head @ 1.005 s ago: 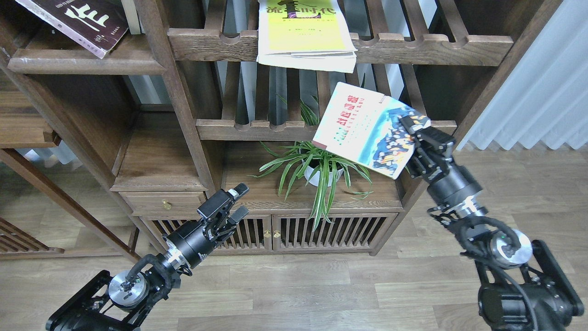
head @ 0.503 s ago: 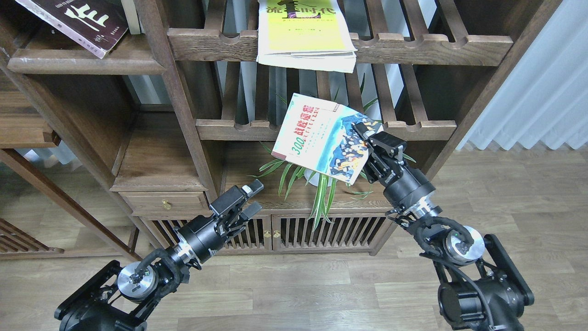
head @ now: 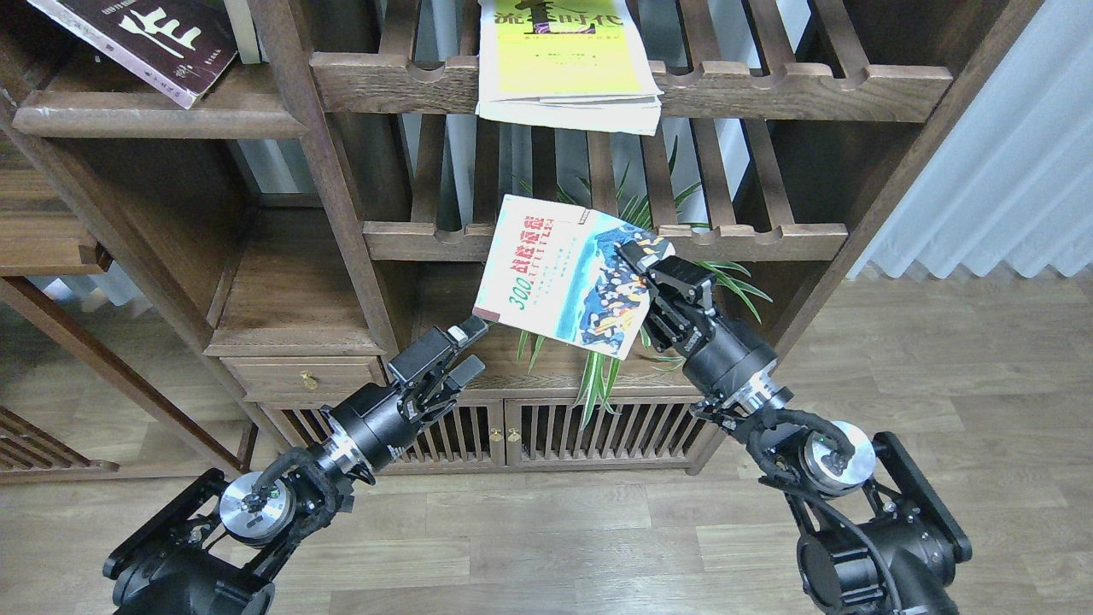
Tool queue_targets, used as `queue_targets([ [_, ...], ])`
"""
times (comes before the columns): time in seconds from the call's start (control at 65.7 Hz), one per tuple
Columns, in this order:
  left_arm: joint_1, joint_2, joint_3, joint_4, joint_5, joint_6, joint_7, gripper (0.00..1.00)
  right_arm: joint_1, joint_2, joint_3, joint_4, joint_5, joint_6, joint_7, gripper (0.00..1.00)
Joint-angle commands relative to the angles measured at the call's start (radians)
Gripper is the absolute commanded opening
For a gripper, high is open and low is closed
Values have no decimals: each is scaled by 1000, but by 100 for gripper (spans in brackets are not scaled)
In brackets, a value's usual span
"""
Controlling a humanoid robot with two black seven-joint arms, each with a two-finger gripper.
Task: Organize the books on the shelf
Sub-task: 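Bring the left gripper to the blue book and grasp it from the right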
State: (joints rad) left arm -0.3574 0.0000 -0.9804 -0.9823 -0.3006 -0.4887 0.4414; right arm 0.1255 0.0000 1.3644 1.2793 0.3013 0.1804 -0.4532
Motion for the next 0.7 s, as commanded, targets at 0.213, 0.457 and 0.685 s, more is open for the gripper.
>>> queue_targets([
  [0.213, -8, 0, -10, 1, 0, 0, 13, 100, 20, 0, -18, 14, -11, -45, 18, 5],
  [0.457, -15, 0, -34, 2, 0, 0, 13, 100, 32, 0, -56, 26, -2, -50, 34, 5],
  [0.685, -20, 0, -66, 7, 0, 0, 5, 99, 32, 0, -108, 48, 2, -50, 50, 5],
])
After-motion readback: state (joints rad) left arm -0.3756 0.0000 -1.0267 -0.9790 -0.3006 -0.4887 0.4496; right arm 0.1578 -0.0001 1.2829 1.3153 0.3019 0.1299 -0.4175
